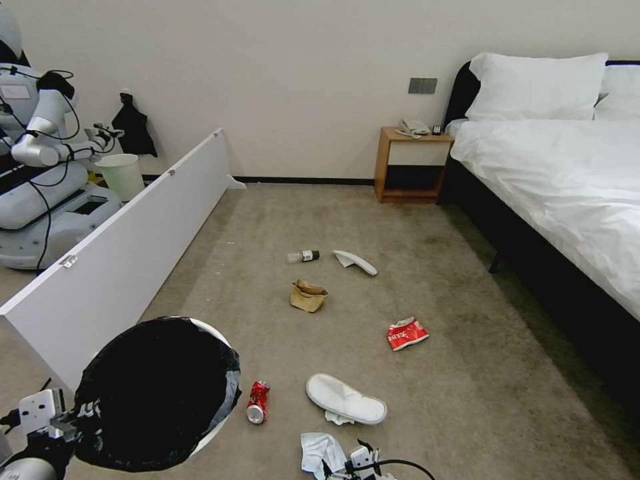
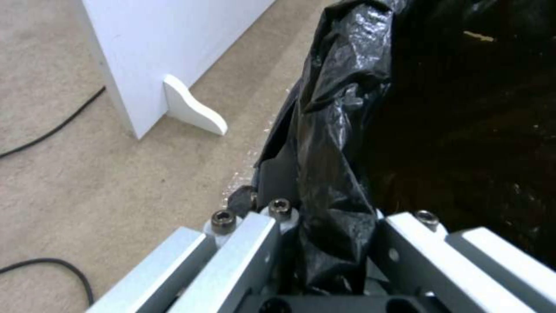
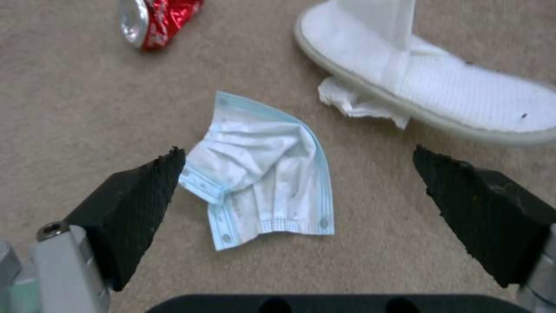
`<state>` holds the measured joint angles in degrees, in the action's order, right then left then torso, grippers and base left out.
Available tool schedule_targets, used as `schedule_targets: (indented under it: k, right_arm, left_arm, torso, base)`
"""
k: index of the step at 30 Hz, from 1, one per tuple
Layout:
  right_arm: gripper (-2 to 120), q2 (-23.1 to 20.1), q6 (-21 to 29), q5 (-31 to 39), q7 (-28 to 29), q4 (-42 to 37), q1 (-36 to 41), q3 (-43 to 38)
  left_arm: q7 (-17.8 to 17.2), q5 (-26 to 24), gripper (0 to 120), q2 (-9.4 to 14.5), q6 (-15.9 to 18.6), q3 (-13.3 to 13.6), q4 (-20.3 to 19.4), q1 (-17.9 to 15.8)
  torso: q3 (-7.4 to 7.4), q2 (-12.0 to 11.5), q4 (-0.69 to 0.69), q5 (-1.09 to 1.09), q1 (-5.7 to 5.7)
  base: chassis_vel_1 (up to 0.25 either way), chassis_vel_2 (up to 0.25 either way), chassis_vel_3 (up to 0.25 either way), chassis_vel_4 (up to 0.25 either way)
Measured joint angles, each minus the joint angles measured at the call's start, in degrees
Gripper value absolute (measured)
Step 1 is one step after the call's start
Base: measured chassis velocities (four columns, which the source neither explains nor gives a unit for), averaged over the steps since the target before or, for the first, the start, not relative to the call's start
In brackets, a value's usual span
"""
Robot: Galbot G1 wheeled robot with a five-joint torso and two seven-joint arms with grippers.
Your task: Pick up the trash bin, then pick up the garbage from the floor and place it into the trash bin.
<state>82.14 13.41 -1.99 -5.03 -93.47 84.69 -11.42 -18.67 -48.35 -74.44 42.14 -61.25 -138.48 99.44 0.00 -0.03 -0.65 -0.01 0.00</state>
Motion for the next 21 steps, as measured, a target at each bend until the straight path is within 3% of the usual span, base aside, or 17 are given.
schedule_targets:
  k: [21]
  right_arm:
    - [100, 2.97, 2.48, 4.15, -0.24, 10.13, -6.66, -0.29]
  left_arm:
    - [0.98, 1.44, 2, -1.74, 0.00, -0.02, -2.11, 1.36]
  torso:
    - [-0.01, 0.01, 0.01, 0.00, 0.00]
  base:
    - [0.000, 0.000, 0.000, 0.000]
